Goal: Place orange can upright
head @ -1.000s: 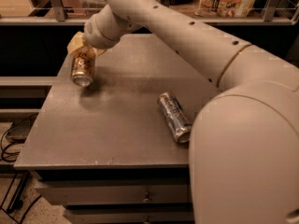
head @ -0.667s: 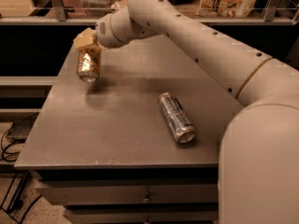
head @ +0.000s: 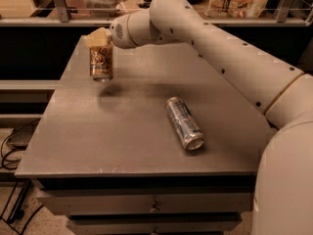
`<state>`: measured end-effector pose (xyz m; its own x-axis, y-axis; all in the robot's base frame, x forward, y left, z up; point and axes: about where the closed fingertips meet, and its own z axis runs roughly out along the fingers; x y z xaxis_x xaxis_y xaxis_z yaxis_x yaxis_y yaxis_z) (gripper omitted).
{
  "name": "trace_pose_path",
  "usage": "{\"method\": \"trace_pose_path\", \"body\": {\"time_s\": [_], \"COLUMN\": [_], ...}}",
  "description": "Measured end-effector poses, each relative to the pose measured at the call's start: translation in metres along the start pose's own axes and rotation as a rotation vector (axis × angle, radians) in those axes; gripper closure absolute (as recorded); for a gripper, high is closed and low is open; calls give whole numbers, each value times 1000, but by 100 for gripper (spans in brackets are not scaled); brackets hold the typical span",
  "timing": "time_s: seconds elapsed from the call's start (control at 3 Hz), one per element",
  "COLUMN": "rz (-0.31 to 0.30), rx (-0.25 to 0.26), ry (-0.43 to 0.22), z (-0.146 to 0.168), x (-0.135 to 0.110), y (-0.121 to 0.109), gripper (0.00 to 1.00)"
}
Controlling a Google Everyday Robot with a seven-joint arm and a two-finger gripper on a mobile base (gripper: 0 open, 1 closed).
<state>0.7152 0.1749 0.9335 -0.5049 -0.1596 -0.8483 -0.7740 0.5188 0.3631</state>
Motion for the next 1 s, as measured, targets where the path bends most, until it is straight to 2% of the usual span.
{"method": "trace_pose_path", "body": {"time_s": [0.33, 0.67, 1.0], "rz": [-73, -210, -398], "rx": [35, 56, 45], "ry": [73, 117, 140], "z": [6, 8, 9], "x": [3, 4, 6], "y": [7, 17, 28], "gripper": [100, 100, 100]}}
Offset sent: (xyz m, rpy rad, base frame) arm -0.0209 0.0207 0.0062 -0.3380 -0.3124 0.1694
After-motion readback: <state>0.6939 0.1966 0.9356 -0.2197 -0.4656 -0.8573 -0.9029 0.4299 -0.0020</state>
